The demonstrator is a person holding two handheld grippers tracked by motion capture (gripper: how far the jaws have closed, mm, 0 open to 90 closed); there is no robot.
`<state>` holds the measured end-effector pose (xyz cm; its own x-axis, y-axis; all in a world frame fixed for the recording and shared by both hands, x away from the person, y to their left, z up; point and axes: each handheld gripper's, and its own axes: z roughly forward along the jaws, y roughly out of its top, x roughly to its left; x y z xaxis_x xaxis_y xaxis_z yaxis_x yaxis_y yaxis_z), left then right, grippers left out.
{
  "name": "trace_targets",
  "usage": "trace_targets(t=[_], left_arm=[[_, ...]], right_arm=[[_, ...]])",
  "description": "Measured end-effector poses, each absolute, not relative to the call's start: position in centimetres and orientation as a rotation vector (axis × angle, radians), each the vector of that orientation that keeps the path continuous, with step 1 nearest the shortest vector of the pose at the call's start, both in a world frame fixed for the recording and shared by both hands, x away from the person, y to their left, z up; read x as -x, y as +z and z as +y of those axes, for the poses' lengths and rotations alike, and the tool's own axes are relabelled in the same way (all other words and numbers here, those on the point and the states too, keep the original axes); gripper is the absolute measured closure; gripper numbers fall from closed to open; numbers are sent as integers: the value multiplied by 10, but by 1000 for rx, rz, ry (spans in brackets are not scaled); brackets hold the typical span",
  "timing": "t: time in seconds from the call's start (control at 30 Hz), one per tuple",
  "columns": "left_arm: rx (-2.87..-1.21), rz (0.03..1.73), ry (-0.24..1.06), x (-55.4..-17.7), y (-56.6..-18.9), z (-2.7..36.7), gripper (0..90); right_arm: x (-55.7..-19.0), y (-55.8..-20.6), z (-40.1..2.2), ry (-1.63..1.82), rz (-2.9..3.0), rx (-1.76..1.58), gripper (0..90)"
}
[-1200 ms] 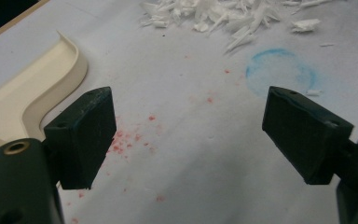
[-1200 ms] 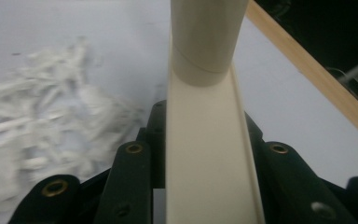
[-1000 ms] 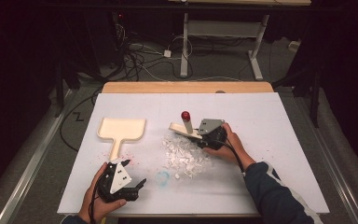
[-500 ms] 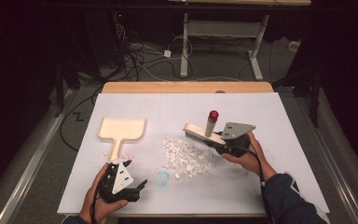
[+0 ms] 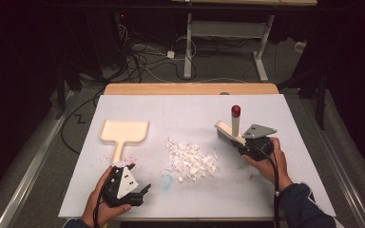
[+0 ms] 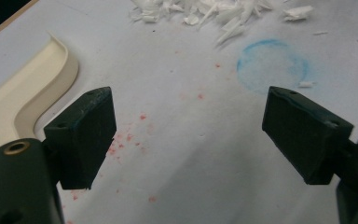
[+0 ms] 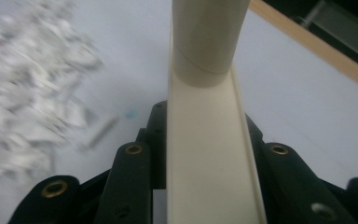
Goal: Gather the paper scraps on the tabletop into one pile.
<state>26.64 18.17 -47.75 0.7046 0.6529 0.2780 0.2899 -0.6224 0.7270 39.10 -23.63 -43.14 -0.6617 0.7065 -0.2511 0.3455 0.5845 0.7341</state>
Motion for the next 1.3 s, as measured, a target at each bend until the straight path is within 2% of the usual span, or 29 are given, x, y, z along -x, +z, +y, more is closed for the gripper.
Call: trace_targets(t=[0.23, 0.53, 0.7, 0.83, 1.13, 1.3], left_arm=[[-2252, 704, 696, -266, -478, 180, 164], [-2243, 693, 688, -267, -477, 178, 164], [-2236, 690, 684, -267, -477, 179, 164], [-2238, 689, 684, -266, -477, 180, 164], [-2229, 705, 690, -267, -476, 181, 166], [-2233, 702, 689, -267, -477, 179, 166]], right_arm=[[-389, -437, -241, 942, 2289, -961, 684], [-366, -450, -178, 919, 2283, -880, 669], [-362, -444, -158, 1093, 2276, -893, 682], [-358, -438, -153, 1092, 2263, -856, 682], [-346, -406, -191, 1196, 2197, -864, 682], [-339, -401, -206, 1228, 2197, -879, 682]])
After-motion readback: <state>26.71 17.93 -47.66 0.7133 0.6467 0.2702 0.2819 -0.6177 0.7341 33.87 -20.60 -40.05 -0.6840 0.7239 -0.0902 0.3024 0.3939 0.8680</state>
